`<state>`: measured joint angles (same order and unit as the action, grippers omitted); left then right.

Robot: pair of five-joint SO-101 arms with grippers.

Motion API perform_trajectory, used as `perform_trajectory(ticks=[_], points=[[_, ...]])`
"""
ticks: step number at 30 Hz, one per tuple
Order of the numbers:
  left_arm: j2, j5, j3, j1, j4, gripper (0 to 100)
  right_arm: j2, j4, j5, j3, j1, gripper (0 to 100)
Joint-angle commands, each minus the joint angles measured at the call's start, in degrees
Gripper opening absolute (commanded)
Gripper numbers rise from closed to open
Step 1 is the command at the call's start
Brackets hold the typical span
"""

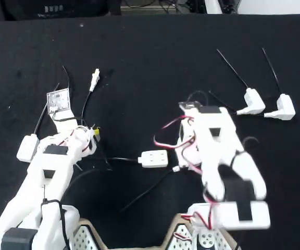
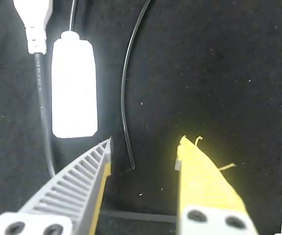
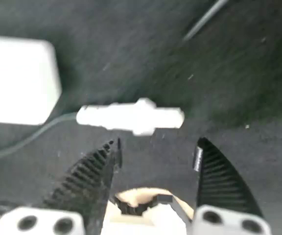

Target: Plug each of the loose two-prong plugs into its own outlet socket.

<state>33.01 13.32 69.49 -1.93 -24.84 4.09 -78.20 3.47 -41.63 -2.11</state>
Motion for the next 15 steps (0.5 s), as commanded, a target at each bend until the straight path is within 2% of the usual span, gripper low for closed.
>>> perform_trajectory(ticks=[1, 15], points=[[1.6, 0.4, -0.5, -0.5, 1.1, 21, -7.3, 5.2, -4.1, 4.4, 1.8, 23.4], [1.6, 0.1, -0.4, -0.5, 1.1, 21, -10.5, 5.9, -5.3, 13.4, -9.3, 23.3]])
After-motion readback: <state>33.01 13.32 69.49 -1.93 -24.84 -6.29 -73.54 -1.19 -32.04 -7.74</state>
